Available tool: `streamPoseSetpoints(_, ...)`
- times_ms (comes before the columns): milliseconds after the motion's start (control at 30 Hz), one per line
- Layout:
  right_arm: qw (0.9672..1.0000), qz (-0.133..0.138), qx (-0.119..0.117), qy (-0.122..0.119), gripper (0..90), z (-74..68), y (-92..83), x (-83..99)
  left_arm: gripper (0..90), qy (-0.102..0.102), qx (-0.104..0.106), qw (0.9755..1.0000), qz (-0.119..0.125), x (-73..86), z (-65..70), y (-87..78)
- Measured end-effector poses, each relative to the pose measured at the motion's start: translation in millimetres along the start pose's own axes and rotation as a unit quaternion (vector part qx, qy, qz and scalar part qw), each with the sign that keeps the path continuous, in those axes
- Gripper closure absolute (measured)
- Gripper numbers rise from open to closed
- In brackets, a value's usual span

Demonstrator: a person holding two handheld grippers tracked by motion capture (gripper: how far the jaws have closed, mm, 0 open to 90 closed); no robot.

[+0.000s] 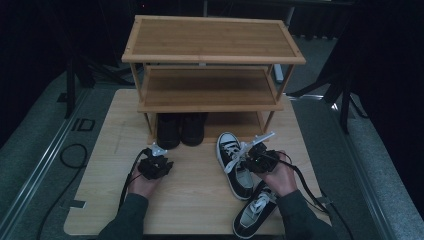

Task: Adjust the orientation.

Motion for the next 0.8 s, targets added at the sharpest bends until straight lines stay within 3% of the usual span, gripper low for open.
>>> streamPoseSetpoints(100, 0.9998, -0.016, 0.008, 0.007, 75.3, 1.6, 8.1, 2.9, 69.4, 0.0, 0.0, 1.0, 0.0, 0.0, 0.0, 0.0)
streamPoseSetpoints(233, 0.9995, -0.028, 0.003, 0.012, 74.5, 2.7, 19.4, 4.5, 69.3, 0.0, 0.0, 1.0, 0.0, 0.0, 0.1, 0.1)
streamPoseSetpoints(733, 0.9988, -0.036, -0.001, 0.032, 75.6, 7.3, 35.1, 3.1, 68.5, -0.001, 0.003, 1.0, 0.008, 1.3, 2.0, -0.1)
streamPoseSetpoints(800, 0.9987, -0.039, -0.002, 0.034, 78.8, 8.1, 36.0, 3.0, 68.5, 0.0, 0.005, 0.9999, 0.009, 2.2, 2.5, -0.7)
Point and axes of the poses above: each handheld gripper's, and its own axes: y roughly forward along the jaws, x roughly out of its underside, z roughly to its right, the point moved 8 cm from there along y, roughly forward along the jaws, and after that the axes turned 7 degrees about -y, right-handed, at the moved point
